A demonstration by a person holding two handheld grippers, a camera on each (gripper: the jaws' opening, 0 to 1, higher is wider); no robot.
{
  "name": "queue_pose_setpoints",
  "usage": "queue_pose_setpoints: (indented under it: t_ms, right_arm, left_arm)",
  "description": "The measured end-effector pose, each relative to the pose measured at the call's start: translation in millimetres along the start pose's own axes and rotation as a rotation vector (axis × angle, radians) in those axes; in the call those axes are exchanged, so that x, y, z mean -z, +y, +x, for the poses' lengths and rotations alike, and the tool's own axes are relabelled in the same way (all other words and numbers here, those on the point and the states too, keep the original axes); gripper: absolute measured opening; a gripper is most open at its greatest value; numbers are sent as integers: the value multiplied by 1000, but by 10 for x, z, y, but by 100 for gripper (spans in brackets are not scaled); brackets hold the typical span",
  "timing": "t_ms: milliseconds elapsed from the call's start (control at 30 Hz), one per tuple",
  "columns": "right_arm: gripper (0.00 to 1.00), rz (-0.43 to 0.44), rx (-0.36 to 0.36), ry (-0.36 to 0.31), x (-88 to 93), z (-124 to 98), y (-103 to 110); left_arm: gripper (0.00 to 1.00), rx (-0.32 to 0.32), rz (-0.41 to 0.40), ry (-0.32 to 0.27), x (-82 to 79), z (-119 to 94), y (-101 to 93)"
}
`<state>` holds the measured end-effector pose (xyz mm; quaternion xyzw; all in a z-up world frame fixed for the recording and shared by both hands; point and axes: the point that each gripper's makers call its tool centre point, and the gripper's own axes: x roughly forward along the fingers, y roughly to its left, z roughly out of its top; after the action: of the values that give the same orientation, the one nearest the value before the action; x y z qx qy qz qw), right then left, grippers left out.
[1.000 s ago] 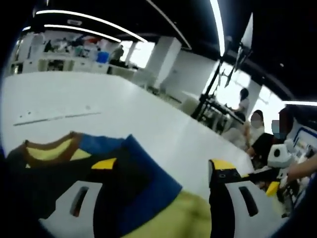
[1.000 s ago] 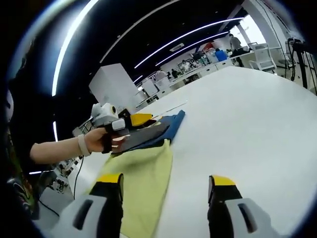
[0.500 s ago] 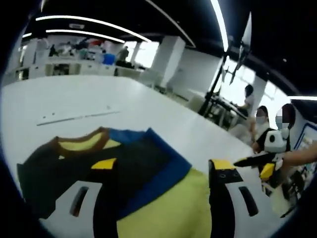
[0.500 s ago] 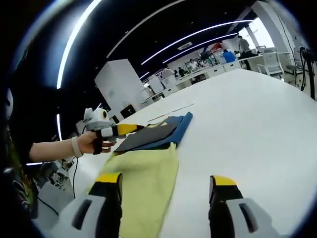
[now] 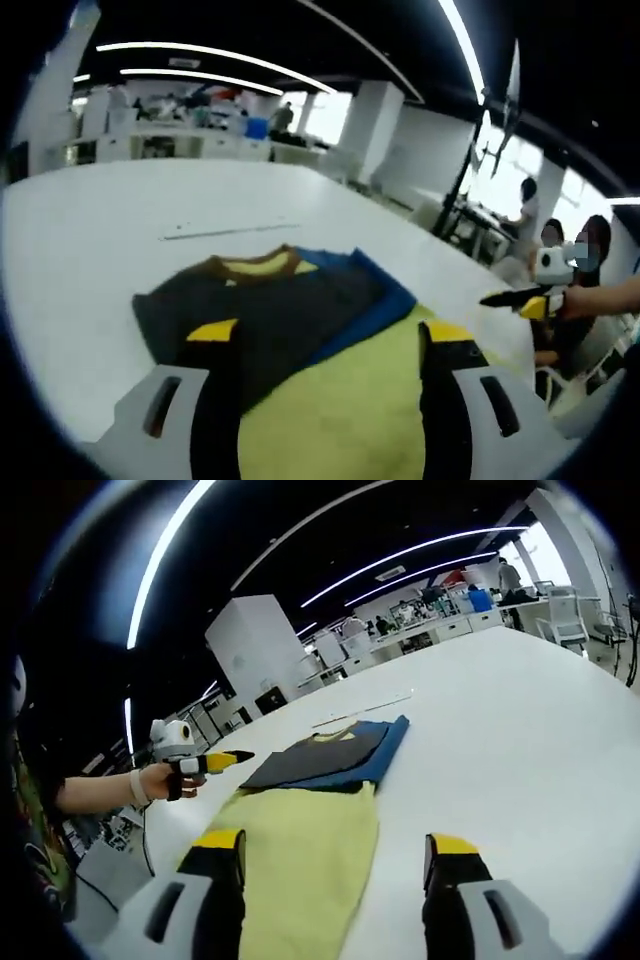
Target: Fold the garment on the visible template until the final outline fits inside the template.
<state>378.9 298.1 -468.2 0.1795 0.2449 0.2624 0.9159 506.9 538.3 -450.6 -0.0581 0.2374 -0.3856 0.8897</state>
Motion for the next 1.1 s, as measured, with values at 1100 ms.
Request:
queue_pose_setpoints:
  t_ms: [1100]
  right_arm:
    - [82, -132, -34, 85, 17, 38, 226]
  left_arm:
    - [65, -111, -24, 117, 805, -1334, 260]
